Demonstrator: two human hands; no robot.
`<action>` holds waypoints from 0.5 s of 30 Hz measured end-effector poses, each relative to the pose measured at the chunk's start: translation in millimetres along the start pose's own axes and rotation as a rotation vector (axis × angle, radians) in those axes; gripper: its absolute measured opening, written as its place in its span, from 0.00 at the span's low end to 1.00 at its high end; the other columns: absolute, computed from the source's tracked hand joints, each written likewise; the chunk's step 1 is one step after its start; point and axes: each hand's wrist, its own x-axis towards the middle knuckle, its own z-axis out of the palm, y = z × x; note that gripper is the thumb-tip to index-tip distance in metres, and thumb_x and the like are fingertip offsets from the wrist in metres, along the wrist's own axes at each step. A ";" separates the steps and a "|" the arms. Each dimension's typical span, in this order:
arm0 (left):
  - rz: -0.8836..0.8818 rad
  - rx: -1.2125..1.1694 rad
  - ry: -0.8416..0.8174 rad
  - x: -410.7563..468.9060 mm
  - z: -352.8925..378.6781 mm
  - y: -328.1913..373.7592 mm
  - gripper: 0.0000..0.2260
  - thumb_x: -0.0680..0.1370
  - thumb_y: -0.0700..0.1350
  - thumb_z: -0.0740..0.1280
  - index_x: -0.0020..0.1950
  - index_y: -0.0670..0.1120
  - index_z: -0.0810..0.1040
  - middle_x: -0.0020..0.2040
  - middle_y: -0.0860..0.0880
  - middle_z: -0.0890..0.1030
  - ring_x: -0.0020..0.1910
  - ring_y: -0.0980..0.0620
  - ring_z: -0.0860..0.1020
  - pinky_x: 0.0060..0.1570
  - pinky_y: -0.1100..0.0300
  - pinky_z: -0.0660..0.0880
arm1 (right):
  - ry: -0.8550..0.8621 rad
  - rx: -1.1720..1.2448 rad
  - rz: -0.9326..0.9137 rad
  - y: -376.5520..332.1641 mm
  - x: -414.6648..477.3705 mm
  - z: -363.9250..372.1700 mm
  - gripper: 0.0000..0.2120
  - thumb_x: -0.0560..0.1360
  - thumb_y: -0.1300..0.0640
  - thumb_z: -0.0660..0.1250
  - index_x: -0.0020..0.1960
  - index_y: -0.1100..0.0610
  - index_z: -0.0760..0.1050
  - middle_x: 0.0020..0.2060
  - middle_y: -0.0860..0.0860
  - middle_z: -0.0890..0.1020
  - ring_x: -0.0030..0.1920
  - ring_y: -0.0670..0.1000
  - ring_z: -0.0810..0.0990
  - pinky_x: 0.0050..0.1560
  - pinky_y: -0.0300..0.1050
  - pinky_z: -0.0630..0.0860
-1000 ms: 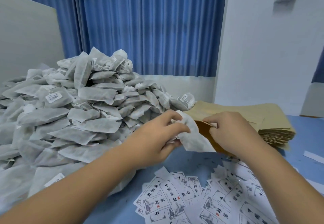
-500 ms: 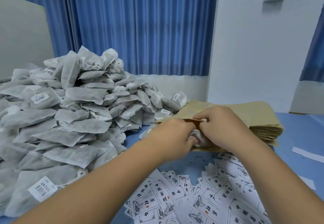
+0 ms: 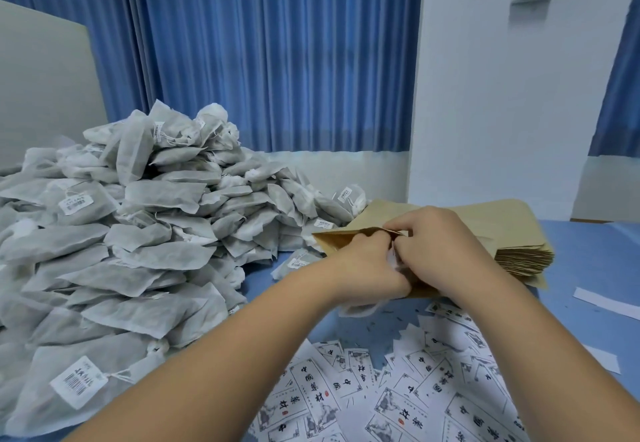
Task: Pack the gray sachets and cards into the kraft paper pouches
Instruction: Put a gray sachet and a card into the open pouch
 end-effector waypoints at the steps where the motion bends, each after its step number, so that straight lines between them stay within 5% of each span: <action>1: 0.058 -0.012 0.054 -2.3 -1.2 -3.8 0.11 0.70 0.48 0.68 0.50 0.50 0.70 0.51 0.47 0.74 0.48 0.50 0.74 0.40 0.61 0.70 | 0.000 0.011 -0.004 0.5 -0.2 -0.9 0.14 0.66 0.64 0.61 0.44 0.53 0.82 0.39 0.52 0.83 0.42 0.55 0.79 0.42 0.51 0.79; 5: 0.309 0.051 0.326 -15.8 2.1 -17.5 0.22 0.73 0.40 0.69 0.67 0.48 0.72 0.59 0.48 0.71 0.59 0.56 0.69 0.52 0.75 0.64 | 0.011 0.000 -0.016 5.9 2.8 -2.6 0.12 0.67 0.63 0.61 0.44 0.55 0.81 0.40 0.54 0.83 0.44 0.57 0.79 0.44 0.53 0.79; 8: 0.468 0.186 0.454 -22.9 -1.1 -17.9 0.21 0.71 0.34 0.66 0.64 0.46 0.77 0.57 0.48 0.77 0.57 0.51 0.74 0.58 0.59 0.71 | 0.021 0.012 -0.015 9.0 3.8 -2.9 0.10 0.68 0.63 0.63 0.45 0.55 0.81 0.38 0.51 0.81 0.43 0.55 0.79 0.42 0.50 0.77; 10: 0.602 0.336 0.491 -21.5 -3.9 -18.6 0.14 0.71 0.32 0.66 0.51 0.44 0.83 0.45 0.49 0.82 0.45 0.46 0.77 0.48 0.50 0.74 | 0.046 0.050 -0.020 8.5 2.6 -3.5 0.12 0.68 0.64 0.62 0.46 0.54 0.81 0.36 0.48 0.80 0.41 0.51 0.78 0.41 0.45 0.76; 12: 0.665 0.519 0.553 -19.8 -3.0 -20.4 0.09 0.67 0.32 0.68 0.39 0.44 0.83 0.33 0.51 0.81 0.34 0.45 0.75 0.37 0.51 0.74 | 0.050 0.068 -0.020 6.1 1.2 -4.1 0.12 0.68 0.64 0.61 0.46 0.57 0.81 0.35 0.50 0.80 0.41 0.52 0.78 0.41 0.44 0.75; 15: 0.552 0.646 0.598 -20.3 -1.8 -23.4 0.10 0.60 0.36 0.78 0.31 0.49 0.82 0.28 0.55 0.79 0.31 0.48 0.76 0.23 0.60 0.73 | -0.009 0.077 -0.020 0.4 -1.0 -2.6 0.12 0.65 0.64 0.59 0.41 0.59 0.80 0.30 0.53 0.81 0.37 0.51 0.79 0.39 0.48 0.76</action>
